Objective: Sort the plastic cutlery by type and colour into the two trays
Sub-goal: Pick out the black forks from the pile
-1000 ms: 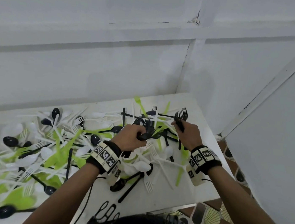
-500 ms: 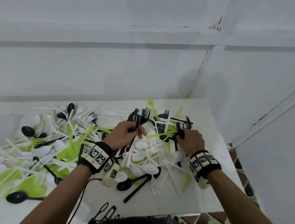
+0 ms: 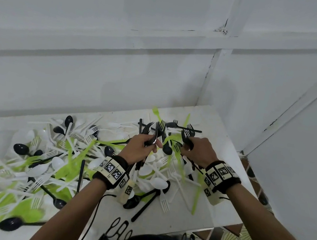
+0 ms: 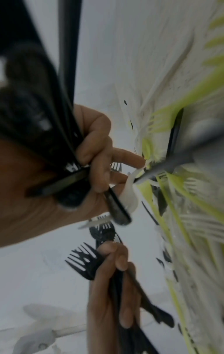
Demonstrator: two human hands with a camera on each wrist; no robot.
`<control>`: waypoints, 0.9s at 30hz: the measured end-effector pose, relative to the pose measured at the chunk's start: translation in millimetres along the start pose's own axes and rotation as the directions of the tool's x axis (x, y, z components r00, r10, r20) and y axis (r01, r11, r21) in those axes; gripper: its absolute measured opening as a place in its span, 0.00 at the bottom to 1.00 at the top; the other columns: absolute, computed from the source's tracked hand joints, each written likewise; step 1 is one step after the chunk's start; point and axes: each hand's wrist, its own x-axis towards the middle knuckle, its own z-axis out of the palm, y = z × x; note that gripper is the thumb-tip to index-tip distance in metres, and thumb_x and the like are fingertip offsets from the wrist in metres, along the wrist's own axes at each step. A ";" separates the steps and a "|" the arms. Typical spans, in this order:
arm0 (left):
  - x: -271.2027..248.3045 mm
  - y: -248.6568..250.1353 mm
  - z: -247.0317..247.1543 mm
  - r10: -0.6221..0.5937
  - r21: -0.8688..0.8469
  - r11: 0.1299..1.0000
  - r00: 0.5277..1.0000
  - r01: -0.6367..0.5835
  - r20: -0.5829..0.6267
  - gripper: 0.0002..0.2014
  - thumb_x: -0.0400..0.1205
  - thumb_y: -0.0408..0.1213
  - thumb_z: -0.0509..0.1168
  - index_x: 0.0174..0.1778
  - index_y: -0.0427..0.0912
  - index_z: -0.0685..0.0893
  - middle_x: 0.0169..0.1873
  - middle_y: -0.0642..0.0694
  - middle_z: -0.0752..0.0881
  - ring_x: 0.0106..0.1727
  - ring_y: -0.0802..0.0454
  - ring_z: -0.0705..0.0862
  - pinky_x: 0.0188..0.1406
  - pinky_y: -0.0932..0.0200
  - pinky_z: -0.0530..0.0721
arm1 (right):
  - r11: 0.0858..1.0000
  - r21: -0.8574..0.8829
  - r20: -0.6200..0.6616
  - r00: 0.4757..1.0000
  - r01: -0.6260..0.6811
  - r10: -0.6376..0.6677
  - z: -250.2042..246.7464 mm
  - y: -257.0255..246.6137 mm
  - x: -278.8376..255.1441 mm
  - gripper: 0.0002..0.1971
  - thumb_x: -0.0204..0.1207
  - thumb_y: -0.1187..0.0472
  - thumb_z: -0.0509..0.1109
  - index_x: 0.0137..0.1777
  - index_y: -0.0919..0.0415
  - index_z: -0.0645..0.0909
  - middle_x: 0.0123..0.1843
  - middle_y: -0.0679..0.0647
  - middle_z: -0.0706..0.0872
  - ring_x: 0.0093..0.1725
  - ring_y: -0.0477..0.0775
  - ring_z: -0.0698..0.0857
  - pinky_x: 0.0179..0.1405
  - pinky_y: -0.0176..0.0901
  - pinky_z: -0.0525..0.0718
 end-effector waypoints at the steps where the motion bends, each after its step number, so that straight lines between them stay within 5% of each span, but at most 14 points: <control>1: 1.3 1.8 1.8 -0.004 0.006 1.000 1.000 0.004 -0.002 0.14 0.87 0.25 0.61 0.47 0.42 0.92 0.36 0.47 0.89 0.22 0.63 0.77 0.27 0.69 0.77 | 1.000 0.030 0.002 1.000 0.001 -0.001 -2.9 -1.3 -1.2 0.09 0.71 0.55 0.75 0.35 0.54 0.79 0.31 0.50 0.84 0.33 0.53 0.82 0.32 0.44 0.77; 6: 11.8 11.2 17.5 -0.044 0.004 0.999 0.999 0.044 0.002 0.15 0.83 0.23 0.60 0.47 0.39 0.91 0.37 0.45 0.89 0.23 0.65 0.81 0.28 0.71 0.78 | 0.964 0.255 -0.082 0.991 -0.077 0.101 -11.6 -4.1 -10.7 0.07 0.72 0.56 0.77 0.38 0.57 0.83 0.33 0.49 0.88 0.35 0.48 0.84 0.37 0.37 0.81; 9: 19.6 8.8 30.0 -0.050 0.032 0.998 0.999 0.050 -0.010 0.15 0.81 0.25 0.62 0.42 0.46 0.91 0.36 0.49 0.91 0.34 0.53 0.88 0.38 0.56 0.85 | 0.912 0.393 -0.079 0.983 -0.121 0.165 -7.2 -0.4 -18.7 0.08 0.75 0.53 0.78 0.41 0.56 0.85 0.38 0.53 0.90 0.36 0.49 0.86 0.33 0.28 0.79; 13: 31.5 15.1 45.3 -0.073 0.158 0.985 0.997 0.076 -0.025 0.13 0.80 0.28 0.63 0.41 0.49 0.90 0.37 0.49 0.91 0.28 0.60 0.80 0.33 0.60 0.76 | 0.813 0.558 -0.161 0.939 -0.166 0.303 -11.3 10.4 -19.9 0.10 0.75 0.52 0.80 0.43 0.58 0.85 0.40 0.55 0.91 0.37 0.48 0.85 0.34 0.30 0.80; 16: 42.3 20.5 59.4 -0.070 0.281 0.957 0.997 0.071 -0.012 0.09 0.82 0.34 0.64 0.47 0.43 0.92 0.38 0.41 0.91 0.38 0.45 0.86 0.39 0.53 0.82 | 0.744 0.656 -0.230 0.906 -0.126 0.356 -19.6 14.8 -24.5 0.09 0.74 0.54 0.82 0.39 0.54 0.85 0.38 0.50 0.91 0.37 0.44 0.84 0.36 0.25 0.79; 21: 57.4 23.1 86.2 -0.075 0.431 0.899 0.997 0.082 -0.033 0.10 0.83 0.37 0.66 0.52 0.34 0.89 0.47 0.33 0.90 0.54 0.32 0.86 0.52 0.45 0.85 | 0.749 0.646 -0.218 0.906 -0.145 0.363 -20.7 29.6 -37.4 0.08 0.75 0.51 0.80 0.47 0.54 0.89 0.41 0.49 0.93 0.29 0.37 0.82 0.30 0.29 0.81; 23: 60.0 25.0 97.2 -0.081 0.506 0.859 0.996 0.082 -0.024 0.11 0.84 0.38 0.65 0.55 0.34 0.87 0.51 0.32 0.89 0.57 0.32 0.85 0.54 0.44 0.84 | 0.792 0.594 -0.239 0.908 -0.144 0.344 -17.6 36.3 -40.9 0.09 0.77 0.53 0.79 0.52 0.55 0.91 0.45 0.45 0.93 0.35 0.33 0.86 0.35 0.26 0.79; 25: 60.7 26.7 106.9 -0.105 0.562 0.822 0.994 0.095 -0.015 0.12 0.85 0.39 0.64 0.55 0.34 0.86 0.54 0.33 0.87 0.58 0.32 0.85 0.52 0.44 0.84 | 0.812 0.565 -0.278 0.892 -0.147 0.355 -16.2 40.3 -42.7 0.08 0.76 0.53 0.80 0.50 0.56 0.91 0.43 0.45 0.93 0.38 0.37 0.87 0.37 0.25 0.79; 27: 60.8 27.5 114.6 -0.128 0.613 0.783 0.992 0.106 -0.007 0.12 0.86 0.39 0.62 0.55 0.34 0.84 0.56 0.34 0.85 0.60 0.33 0.84 0.52 0.45 0.83 | 0.780 0.608 -0.259 0.890 -0.151 0.374 -18.2 42.8 -44.0 0.07 0.77 0.55 0.78 0.45 0.58 0.88 0.42 0.47 0.93 0.30 0.45 0.84 0.30 0.29 0.80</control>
